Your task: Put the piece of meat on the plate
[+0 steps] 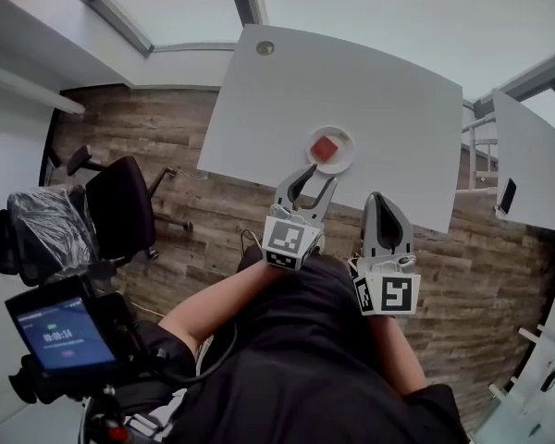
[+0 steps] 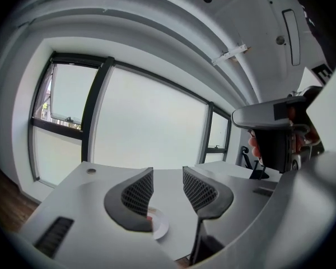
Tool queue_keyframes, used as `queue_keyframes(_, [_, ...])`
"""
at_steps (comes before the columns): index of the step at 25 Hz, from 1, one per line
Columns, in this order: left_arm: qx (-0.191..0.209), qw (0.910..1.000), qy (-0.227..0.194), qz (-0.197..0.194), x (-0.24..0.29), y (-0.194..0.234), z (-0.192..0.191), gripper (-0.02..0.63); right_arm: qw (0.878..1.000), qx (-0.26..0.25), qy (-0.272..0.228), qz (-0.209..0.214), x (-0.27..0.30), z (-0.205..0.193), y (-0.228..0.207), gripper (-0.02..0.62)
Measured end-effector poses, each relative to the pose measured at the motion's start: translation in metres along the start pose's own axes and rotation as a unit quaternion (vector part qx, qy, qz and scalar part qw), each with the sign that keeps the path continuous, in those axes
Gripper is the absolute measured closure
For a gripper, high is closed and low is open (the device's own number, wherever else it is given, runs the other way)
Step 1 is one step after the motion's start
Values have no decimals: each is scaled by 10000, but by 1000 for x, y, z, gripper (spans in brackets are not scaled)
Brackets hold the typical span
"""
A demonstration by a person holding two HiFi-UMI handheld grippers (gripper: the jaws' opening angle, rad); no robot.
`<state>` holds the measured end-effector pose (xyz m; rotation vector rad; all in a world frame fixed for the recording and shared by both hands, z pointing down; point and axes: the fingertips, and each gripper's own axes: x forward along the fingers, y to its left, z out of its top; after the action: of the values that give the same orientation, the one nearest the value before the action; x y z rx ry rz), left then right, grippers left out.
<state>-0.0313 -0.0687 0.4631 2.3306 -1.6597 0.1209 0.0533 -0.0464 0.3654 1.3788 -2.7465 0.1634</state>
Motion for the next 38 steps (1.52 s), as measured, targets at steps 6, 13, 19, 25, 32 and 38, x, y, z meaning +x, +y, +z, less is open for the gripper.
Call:
queue_keyframes(6, [-27, 9998, -182, -24, -28, -26, 14, 521, 9997, -23, -93, 232, -24, 6, 2, 590])
queue_keyframes(13, [120, 9996, -263, 35, -44, -32, 16, 600, 9990, 7, -104, 424, -22, 0, 0, 591])
queue_keyframes(19, [444, 9975, -499, 247, -47, -53, 34, 600, 9984, 83, -117, 541, -34, -7, -11, 591])
queue_keyframes(25, [438, 9932, -997, 401, -54, -52, 40, 600, 9982, -4, -109, 593, -31, -8, -6, 591])
queue_keyframes(32, [381, 9915, -1116, 550, -59, -53, 48, 600, 9982, -43, -103, 583, -34, -8, -7, 591])
queue_keyframes(38, [400, 9914, -1149, 488, -59, -61, 54, 600, 9974, -333, -66, 636, -36, -6, -1, 589])
